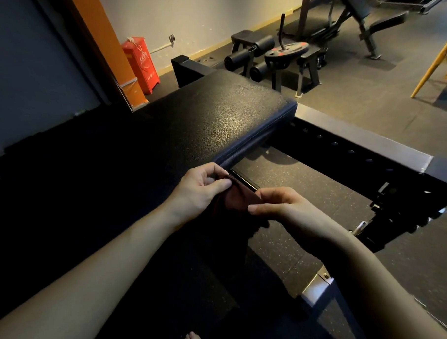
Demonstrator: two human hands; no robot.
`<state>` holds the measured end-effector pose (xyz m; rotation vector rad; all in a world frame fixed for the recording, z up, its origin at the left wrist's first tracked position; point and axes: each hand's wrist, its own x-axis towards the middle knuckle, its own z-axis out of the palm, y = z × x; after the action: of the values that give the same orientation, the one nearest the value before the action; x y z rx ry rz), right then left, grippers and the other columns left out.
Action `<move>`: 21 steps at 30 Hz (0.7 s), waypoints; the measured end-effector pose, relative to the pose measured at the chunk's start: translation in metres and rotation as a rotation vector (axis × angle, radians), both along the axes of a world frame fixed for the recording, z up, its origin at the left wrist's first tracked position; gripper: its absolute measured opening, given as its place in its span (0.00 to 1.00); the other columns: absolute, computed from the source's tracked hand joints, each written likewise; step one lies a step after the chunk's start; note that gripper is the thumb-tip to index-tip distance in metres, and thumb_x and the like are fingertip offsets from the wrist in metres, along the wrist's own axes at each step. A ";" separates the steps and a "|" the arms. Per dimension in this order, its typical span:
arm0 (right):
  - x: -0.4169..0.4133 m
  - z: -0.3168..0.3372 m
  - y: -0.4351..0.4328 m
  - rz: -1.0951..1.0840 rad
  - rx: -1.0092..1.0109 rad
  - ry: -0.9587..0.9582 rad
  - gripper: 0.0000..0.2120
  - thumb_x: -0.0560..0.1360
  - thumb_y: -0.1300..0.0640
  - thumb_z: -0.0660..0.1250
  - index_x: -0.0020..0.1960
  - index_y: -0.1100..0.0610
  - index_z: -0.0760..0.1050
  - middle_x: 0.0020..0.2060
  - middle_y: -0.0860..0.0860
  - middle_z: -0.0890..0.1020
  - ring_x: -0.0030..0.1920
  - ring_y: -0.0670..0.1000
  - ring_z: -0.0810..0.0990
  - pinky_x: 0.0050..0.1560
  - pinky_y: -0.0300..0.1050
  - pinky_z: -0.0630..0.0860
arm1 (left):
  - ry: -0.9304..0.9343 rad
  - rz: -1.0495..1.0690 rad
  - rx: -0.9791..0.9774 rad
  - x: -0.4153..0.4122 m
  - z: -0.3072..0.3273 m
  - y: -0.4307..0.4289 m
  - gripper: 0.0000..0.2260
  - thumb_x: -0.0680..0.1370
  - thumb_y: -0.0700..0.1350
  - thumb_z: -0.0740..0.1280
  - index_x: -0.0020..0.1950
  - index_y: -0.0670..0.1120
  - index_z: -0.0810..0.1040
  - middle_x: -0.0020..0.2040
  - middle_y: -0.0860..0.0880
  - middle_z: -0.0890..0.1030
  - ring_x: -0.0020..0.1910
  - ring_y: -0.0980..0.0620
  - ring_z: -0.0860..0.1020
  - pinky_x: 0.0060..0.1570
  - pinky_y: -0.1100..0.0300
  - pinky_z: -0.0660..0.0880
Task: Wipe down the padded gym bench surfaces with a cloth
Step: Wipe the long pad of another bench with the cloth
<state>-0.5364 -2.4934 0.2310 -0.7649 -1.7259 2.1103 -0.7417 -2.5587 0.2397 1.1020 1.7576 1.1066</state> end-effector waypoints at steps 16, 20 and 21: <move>0.007 -0.028 -0.014 -0.327 -0.297 0.066 0.09 0.77 0.70 0.65 0.53 0.65 0.81 0.45 0.61 0.84 0.43 0.58 0.82 0.43 0.46 0.79 | -0.926 0.340 -0.145 0.016 -0.046 -0.041 0.25 0.77 0.46 0.71 0.71 0.36 0.75 0.66 0.37 0.80 0.63 0.40 0.80 0.63 0.47 0.78; 0.002 -0.029 -0.013 -0.409 -0.388 0.143 0.09 0.78 0.71 0.63 0.54 0.65 0.79 0.41 0.56 0.85 0.39 0.52 0.85 0.39 0.42 0.82 | -0.949 0.240 -0.122 0.029 -0.044 -0.048 0.17 0.74 0.43 0.75 0.62 0.43 0.77 0.53 0.44 0.83 0.53 0.47 0.83 0.61 0.48 0.78; 0.002 -0.028 -0.013 -0.399 -0.407 0.160 0.09 0.78 0.71 0.63 0.53 0.64 0.80 0.41 0.56 0.86 0.39 0.51 0.85 0.37 0.41 0.82 | -0.973 0.261 -0.097 0.031 -0.045 -0.049 0.21 0.73 0.40 0.75 0.64 0.44 0.75 0.52 0.45 0.83 0.52 0.47 0.83 0.61 0.48 0.77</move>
<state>-0.5341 -2.5059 0.2031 -0.9263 -0.9723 2.1801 -0.7112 -2.6081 0.1948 0.1652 1.1439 1.3714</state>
